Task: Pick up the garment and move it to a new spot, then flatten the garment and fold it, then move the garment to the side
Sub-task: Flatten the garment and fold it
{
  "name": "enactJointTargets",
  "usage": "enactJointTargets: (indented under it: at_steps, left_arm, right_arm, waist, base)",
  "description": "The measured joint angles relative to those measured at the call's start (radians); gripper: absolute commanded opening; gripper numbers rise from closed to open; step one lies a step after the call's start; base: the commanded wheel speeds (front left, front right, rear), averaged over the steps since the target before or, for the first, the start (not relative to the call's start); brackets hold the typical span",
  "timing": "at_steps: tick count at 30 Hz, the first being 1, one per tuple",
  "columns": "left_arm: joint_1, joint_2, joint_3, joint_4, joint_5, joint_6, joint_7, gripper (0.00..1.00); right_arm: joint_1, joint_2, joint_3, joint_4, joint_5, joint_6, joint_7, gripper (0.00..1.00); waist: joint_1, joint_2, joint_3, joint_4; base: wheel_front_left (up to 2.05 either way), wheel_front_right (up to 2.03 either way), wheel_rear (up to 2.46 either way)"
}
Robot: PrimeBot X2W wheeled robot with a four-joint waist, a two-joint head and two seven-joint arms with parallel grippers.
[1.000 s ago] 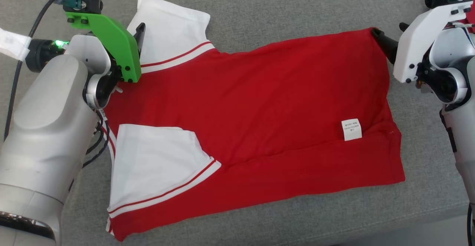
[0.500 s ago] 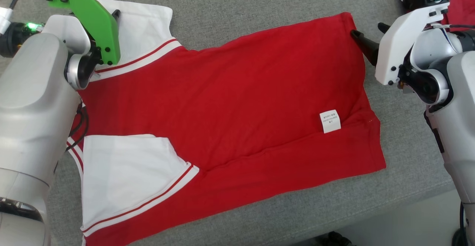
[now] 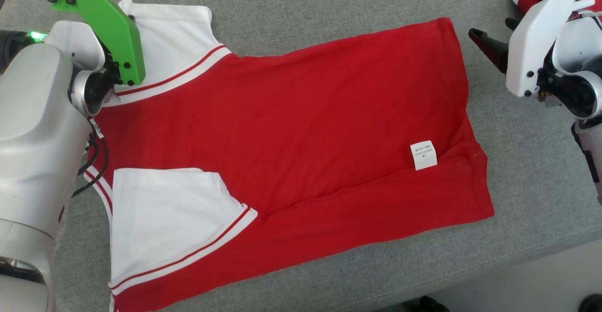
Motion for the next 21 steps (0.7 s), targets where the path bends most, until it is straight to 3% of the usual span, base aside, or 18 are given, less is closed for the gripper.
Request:
enactJointTargets:
  at_steps: [6,12,21]
  left_arm:
    - [-0.002,-0.002,-0.006,-0.040,0.002,0.004,-0.001,0.00]
    - [-0.003,-0.013,-0.009,-0.071,0.001,0.003,-0.017,0.00]
    - [-0.003,-0.019,-0.014,-0.086,-0.006,-0.009,-0.037,0.00]
  right_arm:
    - [-0.053,0.013,0.021,0.021,-0.025,0.000,0.000,1.00]
    - [-0.092,0.038,0.047,0.139,-0.070,0.000,-0.024,1.00]
    - [-0.121,0.043,0.106,0.221,-0.035,0.000,0.000,1.00]
  waist:
    - [0.0000,0.0000,0.019,0.023]
    - [0.0000,0.0000,0.045,0.053]
    - [0.0000,0.0000,0.058,0.084]
  base:
    - [0.00,0.00,0.00]
    - [0.00,0.00,0.00]
    - [0.00,0.00,0.00]
